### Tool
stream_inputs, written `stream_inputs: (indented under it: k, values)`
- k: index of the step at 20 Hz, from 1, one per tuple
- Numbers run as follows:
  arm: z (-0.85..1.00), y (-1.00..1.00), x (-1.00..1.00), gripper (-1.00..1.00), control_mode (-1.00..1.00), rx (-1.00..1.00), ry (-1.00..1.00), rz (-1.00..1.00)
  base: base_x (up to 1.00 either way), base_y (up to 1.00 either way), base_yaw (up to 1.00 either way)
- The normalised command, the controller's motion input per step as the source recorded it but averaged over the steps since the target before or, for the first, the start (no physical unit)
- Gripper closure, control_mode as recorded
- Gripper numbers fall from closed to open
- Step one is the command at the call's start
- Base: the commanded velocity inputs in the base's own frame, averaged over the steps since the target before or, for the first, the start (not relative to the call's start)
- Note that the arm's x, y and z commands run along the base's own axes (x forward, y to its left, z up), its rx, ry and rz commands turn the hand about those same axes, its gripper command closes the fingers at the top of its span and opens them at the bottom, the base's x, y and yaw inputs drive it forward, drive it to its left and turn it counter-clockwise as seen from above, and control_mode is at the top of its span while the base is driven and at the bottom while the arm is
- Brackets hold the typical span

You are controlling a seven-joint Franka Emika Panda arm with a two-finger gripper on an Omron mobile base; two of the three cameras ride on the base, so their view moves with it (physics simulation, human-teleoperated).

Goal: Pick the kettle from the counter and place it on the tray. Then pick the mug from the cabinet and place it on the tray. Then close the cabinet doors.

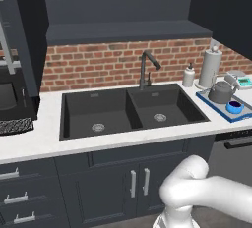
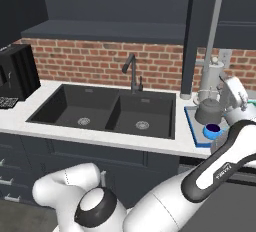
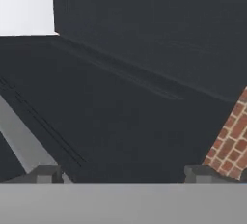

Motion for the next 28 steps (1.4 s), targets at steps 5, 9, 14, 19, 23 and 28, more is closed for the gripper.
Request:
stream_inputs:
  k: [5, 9, 14, 19, 23, 28]
  values:
    - [-0.02, -0.26, 0.56, -1.00, -1.00, 0.20, 0.01, 0.16, 0.00, 0.00, 0.00]
    - [0.01, -0.01, 0.49, -1.00, -1.00, 0.07, 0.13, 0.04, 0.00, 0.00, 0.00]
    - [0.14, 0.05, 0.39, -1.00, -1.00, -0.02, 0.22, 0.01, 0.00, 0.00, 0.00]
    - [0.23, 0.34, 0.26, -1.00, -1.00, -0.10, 0.19, 0.00, 0.00, 0.00, 0.00]
    - [0.21, 0.58, 0.12, -1.00, -1.00, -0.09, 0.11, 0.00, 0.00, 0.00, 0.00]
    - [0.03, 0.85, 0.05, -1.00, -1.00, -0.07, 0.05, 0.00, 0.00, 0.00, 0.00]
